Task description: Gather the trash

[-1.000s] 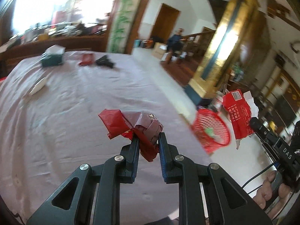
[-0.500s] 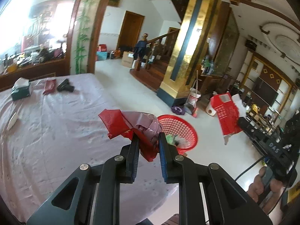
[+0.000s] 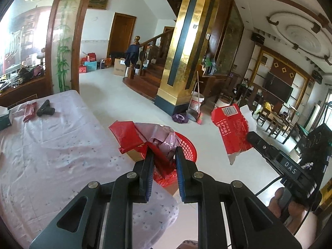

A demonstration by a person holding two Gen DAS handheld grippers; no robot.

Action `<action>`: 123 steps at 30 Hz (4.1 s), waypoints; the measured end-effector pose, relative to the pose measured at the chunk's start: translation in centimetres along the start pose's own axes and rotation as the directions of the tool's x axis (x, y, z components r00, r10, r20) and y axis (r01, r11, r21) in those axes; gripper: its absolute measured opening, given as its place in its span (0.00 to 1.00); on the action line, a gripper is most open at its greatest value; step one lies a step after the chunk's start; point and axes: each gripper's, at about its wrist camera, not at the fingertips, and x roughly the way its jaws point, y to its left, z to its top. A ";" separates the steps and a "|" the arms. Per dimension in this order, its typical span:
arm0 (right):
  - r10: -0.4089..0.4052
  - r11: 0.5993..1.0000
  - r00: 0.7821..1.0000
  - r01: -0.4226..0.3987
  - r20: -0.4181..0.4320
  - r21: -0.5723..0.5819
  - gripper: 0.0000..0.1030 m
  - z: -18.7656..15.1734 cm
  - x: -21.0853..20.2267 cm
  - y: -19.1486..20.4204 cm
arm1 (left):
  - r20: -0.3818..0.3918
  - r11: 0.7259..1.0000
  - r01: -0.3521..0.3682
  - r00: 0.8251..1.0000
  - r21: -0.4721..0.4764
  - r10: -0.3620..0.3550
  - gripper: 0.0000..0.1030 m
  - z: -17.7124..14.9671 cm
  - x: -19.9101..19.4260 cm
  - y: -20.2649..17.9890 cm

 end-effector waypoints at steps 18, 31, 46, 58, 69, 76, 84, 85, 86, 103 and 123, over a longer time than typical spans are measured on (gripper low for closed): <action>-0.065 0.995 0.997 0.067 -0.032 0.079 0.03 1.1 3.9 -5.9 | -0.086 0.997 0.076 0.993 0.014 -0.075 0.18 1.5 9.4 -1.3; -0.121 0.983 0.988 0.132 -0.092 0.125 0.03 0.3 8.6 -9.0 | -0.184 0.994 0.103 0.977 -0.033 -0.108 0.18 1.3 16.6 -0.5; -0.190 0.966 0.967 0.215 -0.169 0.143 0.03 -1.5 13.3 -11.1 | -0.289 0.991 0.118 0.948 -0.058 -0.130 0.18 -0.1 23.2 0.1; -0.213 0.953 0.948 0.255 -0.236 0.165 0.05 -2.6 16.5 -13.3 | -0.354 0.994 0.092 0.929 -0.052 -0.104 0.19 -1.2 25.9 0.0; -0.182 0.962 0.962 0.217 -0.202 0.167 0.55 -2.6 14.8 -12.0 | -0.246 0.999 0.015 0.969 -0.035 -0.023 0.67 -0.7 19.3 2.4; -0.070 0.987 0.990 0.086 -0.123 0.135 0.70 -2.2 11.6 -6.5 | -0.115 0.989 -0.126 0.987 -0.078 0.116 0.76 -1.1 8.9 5.4; 0.062 0.998 0.993 -0.060 -0.101 0.023 0.78 -2.6 10.1 2.1 | -0.015 0.963 -0.248 0.969 -0.107 0.247 0.79 -2.9 0.2 7.3; 0.070 0.998 0.993 -0.069 -0.099 0.012 0.79 -2.8 9.8 2.9 | -0.011 0.961 -0.255 0.967 -0.109 0.255 0.80 -2.9 -0.5 7.6; 0.075 0.997 0.992 -0.076 -0.097 0.000 0.80 -2.9 9.5 3.7 | -0.007 0.959 -0.261 0.965 -0.111 0.261 0.80 -2.9 -1.1 7.7; -0.186 0.963 0.981 0.170 -0.060 -0.208 0.90 -4.2 0.0 5.9 | 0.045 0.969 -0.247 0.968 -0.003 0.247 0.88 -5.8 -4.2 1.6; -0.303 0.923 0.950 0.271 -0.079 -0.272 0.90 -4.5 -2.5 3.9 | 0.010 0.974 -0.222 0.975 0.052 0.222 0.89 -7.0 -3.2 -1.9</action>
